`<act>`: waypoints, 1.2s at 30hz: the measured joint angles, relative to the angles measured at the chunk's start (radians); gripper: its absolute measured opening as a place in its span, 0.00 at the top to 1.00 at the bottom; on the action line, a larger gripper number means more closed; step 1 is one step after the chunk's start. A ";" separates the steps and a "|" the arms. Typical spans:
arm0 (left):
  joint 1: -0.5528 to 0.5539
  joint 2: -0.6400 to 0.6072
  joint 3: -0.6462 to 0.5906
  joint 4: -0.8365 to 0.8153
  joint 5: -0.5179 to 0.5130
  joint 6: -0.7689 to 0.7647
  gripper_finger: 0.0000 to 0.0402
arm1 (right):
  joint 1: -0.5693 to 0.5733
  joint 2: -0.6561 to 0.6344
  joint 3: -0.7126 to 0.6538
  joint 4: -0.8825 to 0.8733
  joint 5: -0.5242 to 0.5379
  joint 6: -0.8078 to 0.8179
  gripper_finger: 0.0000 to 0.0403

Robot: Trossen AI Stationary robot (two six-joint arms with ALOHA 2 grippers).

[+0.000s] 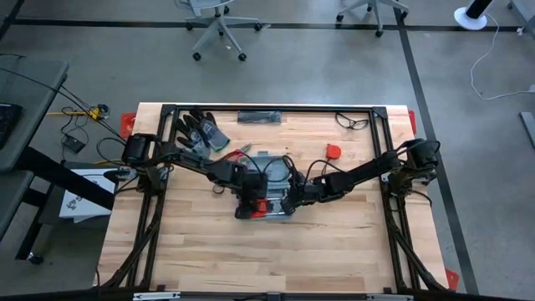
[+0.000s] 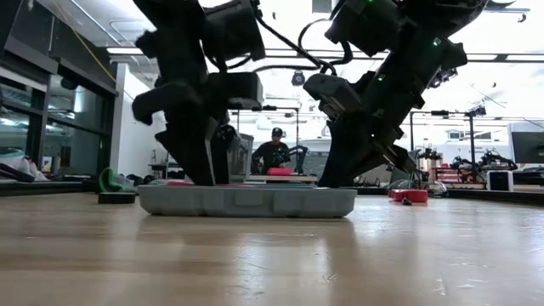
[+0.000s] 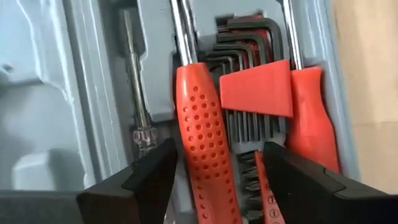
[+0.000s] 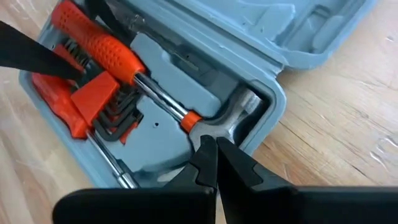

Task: Prefit tool cases
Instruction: Remove the hammer from the gray prefit tool case

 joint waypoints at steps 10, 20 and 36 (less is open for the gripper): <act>-0.036 0.058 -0.001 0.020 -0.004 -0.005 0.48 | 0.000 0.000 -0.002 -0.006 0.004 0.000 1.00; 0.052 0.075 0.000 0.015 0.255 -0.015 0.51 | 0.000 0.001 -0.001 0.009 0.001 0.000 1.00; 0.174 0.019 0.067 -0.252 0.408 -0.011 0.51 | 0.000 0.001 -0.002 0.013 0.015 -0.014 1.00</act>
